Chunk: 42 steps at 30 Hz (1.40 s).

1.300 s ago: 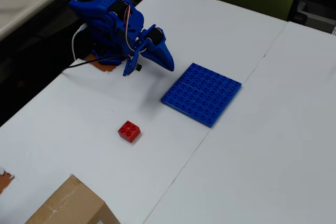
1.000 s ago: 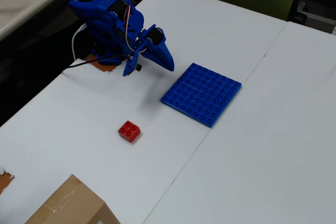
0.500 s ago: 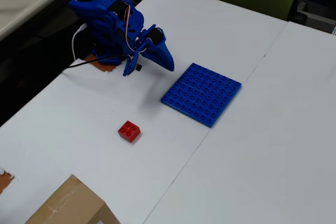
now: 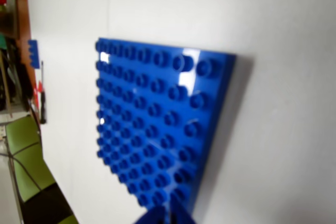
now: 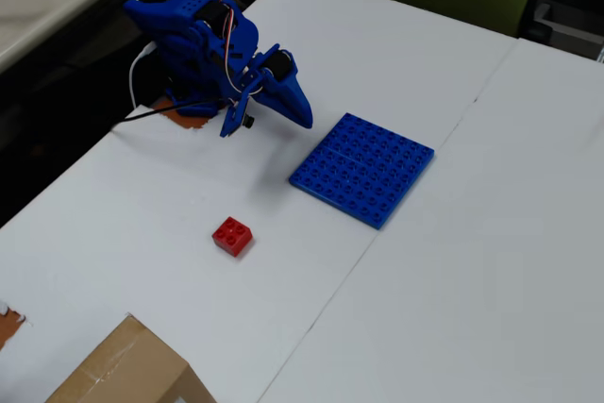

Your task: Pick up the 2x2 red block and go up the 8x8 blue block.

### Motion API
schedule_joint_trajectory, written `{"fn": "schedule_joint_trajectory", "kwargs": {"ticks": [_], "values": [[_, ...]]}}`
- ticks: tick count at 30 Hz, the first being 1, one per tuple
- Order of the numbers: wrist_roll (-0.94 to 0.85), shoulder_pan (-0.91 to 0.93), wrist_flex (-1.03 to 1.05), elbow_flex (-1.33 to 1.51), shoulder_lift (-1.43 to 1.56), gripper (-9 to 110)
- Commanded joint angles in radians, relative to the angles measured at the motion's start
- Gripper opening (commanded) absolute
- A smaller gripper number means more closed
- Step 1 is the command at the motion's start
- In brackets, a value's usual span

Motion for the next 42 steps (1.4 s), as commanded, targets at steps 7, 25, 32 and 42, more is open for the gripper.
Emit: {"fn": "schedule_joint_trajectory", "kwargs": {"ticks": [7, 25, 32, 42], "values": [[-0.020, -0.009, -0.034, 0.006, 0.005, 0], [-0.472, -0.017, -0.150, -0.541, -0.528, 0], [-0.687, 0.035, 0.147, -1.002, -0.831, 2], [-1.203, 0.172, 0.509, -1.437, -1.206, 4]]}}
